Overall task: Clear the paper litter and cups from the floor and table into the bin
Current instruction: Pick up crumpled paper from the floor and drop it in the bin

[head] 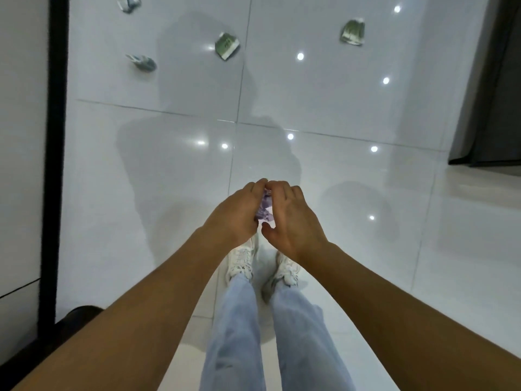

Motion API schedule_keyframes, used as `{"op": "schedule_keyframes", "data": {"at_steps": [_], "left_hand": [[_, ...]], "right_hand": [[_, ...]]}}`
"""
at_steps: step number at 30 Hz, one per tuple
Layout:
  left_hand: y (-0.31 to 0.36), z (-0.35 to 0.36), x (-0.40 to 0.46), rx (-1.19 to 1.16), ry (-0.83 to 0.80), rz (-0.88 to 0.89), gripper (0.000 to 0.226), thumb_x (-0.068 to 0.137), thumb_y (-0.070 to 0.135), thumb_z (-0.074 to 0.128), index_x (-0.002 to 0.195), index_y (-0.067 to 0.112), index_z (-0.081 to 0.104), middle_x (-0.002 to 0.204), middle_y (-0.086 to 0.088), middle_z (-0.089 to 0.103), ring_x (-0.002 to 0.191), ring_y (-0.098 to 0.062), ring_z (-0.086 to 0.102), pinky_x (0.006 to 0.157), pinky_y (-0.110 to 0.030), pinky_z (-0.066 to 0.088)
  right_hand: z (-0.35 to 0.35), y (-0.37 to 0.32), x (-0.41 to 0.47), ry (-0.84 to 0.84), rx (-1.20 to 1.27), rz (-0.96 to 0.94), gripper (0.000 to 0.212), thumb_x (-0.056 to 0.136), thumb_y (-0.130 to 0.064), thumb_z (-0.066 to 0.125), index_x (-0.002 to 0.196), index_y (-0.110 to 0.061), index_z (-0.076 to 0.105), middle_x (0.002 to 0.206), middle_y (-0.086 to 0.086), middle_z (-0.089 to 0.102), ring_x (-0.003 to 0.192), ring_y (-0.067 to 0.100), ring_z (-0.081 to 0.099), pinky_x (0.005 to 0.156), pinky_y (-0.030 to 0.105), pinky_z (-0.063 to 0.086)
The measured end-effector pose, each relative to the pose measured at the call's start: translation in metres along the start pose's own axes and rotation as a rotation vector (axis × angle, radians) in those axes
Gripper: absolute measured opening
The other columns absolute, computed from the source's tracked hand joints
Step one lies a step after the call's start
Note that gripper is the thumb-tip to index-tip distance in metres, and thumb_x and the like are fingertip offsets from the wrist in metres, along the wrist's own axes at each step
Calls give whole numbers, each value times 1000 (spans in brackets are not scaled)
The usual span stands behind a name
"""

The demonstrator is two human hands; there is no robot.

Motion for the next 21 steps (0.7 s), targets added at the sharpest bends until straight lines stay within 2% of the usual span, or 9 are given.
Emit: {"op": "schedule_keyframes", "data": {"at_steps": [3, 7, 12, 17, 21], "left_hand": [[-15, -13, -16, 34, 32, -36, 47, 88, 8, 59, 132, 14, 44, 119, -5, 54, 101, -21, 58, 85, -29, 48], [-48, -36, -37, 81, 84, -113, 46, 89, 20, 63, 131, 17, 44, 121, -2, 56, 98, -19, 59, 76, -21, 42], [-99, -76, -59, 77, 80, -238, 39, 85, 22, 63, 119, 18, 47, 111, -3, 56, 92, -22, 56, 75, -32, 48], [-148, -125, -79, 75, 93, -357, 35, 82, 20, 59, 115, 15, 47, 110, -4, 54, 98, -24, 54, 76, -35, 47], [-173, -157, -90, 52, 91, -416, 40, 84, 21, 58, 121, 15, 45, 114, -4, 53, 102, -24, 54, 82, -38, 49]], "right_hand": [[-2, -22, 3, -1, -48, -46, 61, 82, -19, 71, 135, -13, 43, 133, 3, 47, 114, 19, 46, 86, 26, 48], [-4, -54, 15, -22, -119, -85, 64, 83, -24, 72, 138, -16, 40, 138, 3, 46, 116, 21, 47, 85, 27, 47], [-9, -87, 40, -38, -196, -51, 59, 84, -20, 66, 137, -16, 39, 137, 3, 43, 115, 23, 44, 72, 25, 42], [-13, -120, 74, -41, -230, 5, 56, 85, -18, 62, 136, -14, 39, 134, 6, 44, 114, 27, 43, 78, 33, 47], [-18, -143, 103, -36, -216, 41, 54, 86, -16, 61, 135, -14, 39, 133, 7, 43, 115, 28, 42, 76, 32, 42]]}}
Point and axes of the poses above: each hand's wrist, its own x-axis towards the middle knuckle, its own z-axis out of the palm, y = z × x, the point moved 6 cm from there along x, towards the middle knuckle
